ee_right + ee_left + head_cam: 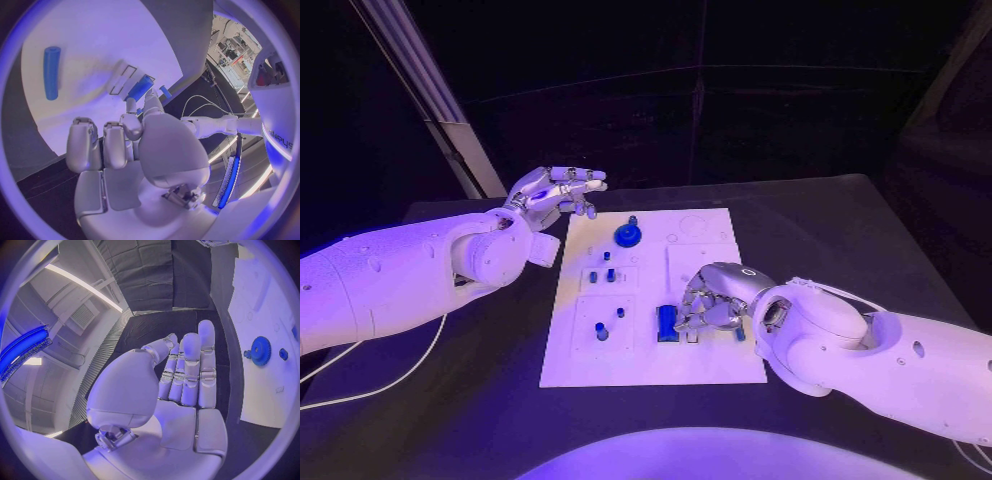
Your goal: Assemble the parts on the task board
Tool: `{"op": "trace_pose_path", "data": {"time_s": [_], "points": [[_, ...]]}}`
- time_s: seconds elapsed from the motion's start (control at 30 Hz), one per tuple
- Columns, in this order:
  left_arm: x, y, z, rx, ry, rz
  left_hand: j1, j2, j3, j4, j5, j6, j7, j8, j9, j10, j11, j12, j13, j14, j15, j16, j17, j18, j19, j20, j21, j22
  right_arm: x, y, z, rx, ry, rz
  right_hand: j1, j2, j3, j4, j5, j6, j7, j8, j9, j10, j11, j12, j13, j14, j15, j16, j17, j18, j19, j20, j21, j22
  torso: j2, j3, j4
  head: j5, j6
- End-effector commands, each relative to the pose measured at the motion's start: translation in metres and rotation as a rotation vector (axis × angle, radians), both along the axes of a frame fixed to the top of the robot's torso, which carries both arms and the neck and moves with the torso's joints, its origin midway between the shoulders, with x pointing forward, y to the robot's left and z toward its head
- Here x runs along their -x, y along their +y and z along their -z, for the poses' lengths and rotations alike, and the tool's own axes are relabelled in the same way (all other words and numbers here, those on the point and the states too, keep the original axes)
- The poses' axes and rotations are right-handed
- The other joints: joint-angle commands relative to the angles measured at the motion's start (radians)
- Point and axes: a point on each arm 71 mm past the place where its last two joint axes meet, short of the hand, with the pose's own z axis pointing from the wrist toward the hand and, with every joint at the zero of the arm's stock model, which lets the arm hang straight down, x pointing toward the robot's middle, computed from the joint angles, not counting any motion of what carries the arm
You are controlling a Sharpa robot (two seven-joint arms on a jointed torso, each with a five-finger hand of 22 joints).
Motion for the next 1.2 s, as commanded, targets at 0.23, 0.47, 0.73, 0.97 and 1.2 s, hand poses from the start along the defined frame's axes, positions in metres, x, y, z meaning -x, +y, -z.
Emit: {"op": "trace_pose_path", "data": {"time_s": [0.23, 0.47, 0.73, 0.97, 1.2], "points": [[0.001, 0.002, -0.001, 0.007, -0.004, 0.003, 0.005, 0.001, -0.001, -0.005, 0.007, -0.005, 0.000, 0.004, -0.001, -0.007, 0.004, 0.002, -0.001, -0.009, 0.001, -0.004, -0.002, 0.014, -0.009, 0.001, -0.005, -0.002, 0.001, -0.036, -0.007, -0.125, 0.015, 0.100, 0.029, 0.031, -0.002, -0.011, 0.054, -0.065, 0.026, -0.056, -0.025, -0.010, 0.025, -0.010, -0.005, 0.052, 0.023, -0.006, 0.000, 0.002, -0.006, 0.017, -0.003, 0.000, -0.002, -0.0015, -0.0031, -0.007, 0.006], [0.001, 0.002, -0.002, 0.008, -0.004, 0.003, 0.005, 0.001, -0.001, -0.005, 0.007, -0.005, 0.000, 0.004, -0.001, -0.007, 0.004, 0.002, -0.001, -0.009, 0.001, -0.004, -0.002, 0.014, -0.009, 0.001, -0.005, -0.002, 0.003, -0.076, -0.002, 0.000, 0.057, 0.193, 0.018, 0.045, -0.015, 0.002, 0.080, -0.054, 0.029, -0.077, -0.041, -0.013, 0.029, -0.022, -0.014, 0.050, 0.028, -0.011, -0.005, 0.003, -0.007, 0.024, -0.005, -0.002, -0.002, -0.0015, -0.0029, -0.024, 0.011], [0.002, 0.002, -0.002, 0.009, -0.005, 0.004, 0.006, 0.002, -0.002, -0.007, 0.007, -0.006, 0.000, 0.006, -0.001, -0.008, 0.004, 0.004, -0.002, -0.010, 0.001, -0.003, -0.004, 0.014, -0.009, 0.001, -0.005, -0.002, 0.002, -0.100, -0.001, 0.170, 0.017, 0.215, -0.048, 0.049, -0.061, 0.067, 0.058, -0.013, 0.019, -0.081, -0.047, -0.015, 0.022, -0.036, -0.024, 0.046, 0.024, -0.026, -0.022, 0.006, -0.015, 0.022, -0.014, -0.016, -0.001, 0.0002, -0.0034, -0.041, 0.013], [0.002, 0.002, -0.002, 0.009, -0.004, 0.004, 0.006, 0.002, -0.002, -0.007, 0.007, -0.006, 0.000, 0.006, -0.001, -0.008, 0.004, 0.004, -0.002, -0.010, 0.001, -0.003, -0.004, 0.014, -0.009, 0.001, -0.005, -0.002, 0.001, -0.098, 0.002, 0.217, 0.012, 0.197, -0.050, 0.034, -0.074, 0.079, 0.050, 0.001, 0.014, -0.077, -0.043, -0.015, 0.019, -0.037, -0.024, 0.046, 0.021, -0.028, -0.023, 0.007, -0.015, 0.019, -0.016, -0.017, 0.000, -0.0006, 0.0002, -0.045, 0.011], [0.002, 0.003, -0.002, 0.009, -0.004, 0.003, 0.006, 0.002, -0.002, -0.007, 0.007, -0.006, 0.000, 0.006, -0.001, -0.008, 0.004, 0.004, -0.002, -0.010, 0.001, -0.003, -0.004, 0.014, -0.009, 0.001, -0.005, -0.002, -0.001, -0.089, 0.005, 0.226, 0.022, 0.171, -0.050, 0.024, -0.080, 0.088, 0.051, 0.013, 0.010, -0.072, -0.039, -0.013, 0.015, -0.035, -0.023, 0.047, 0.018, -0.027, -0.020, 0.006, -0.014, 0.017, -0.016, -0.016, 0.000, -0.0001, 0.0003, -0.044, 0.009]]}}
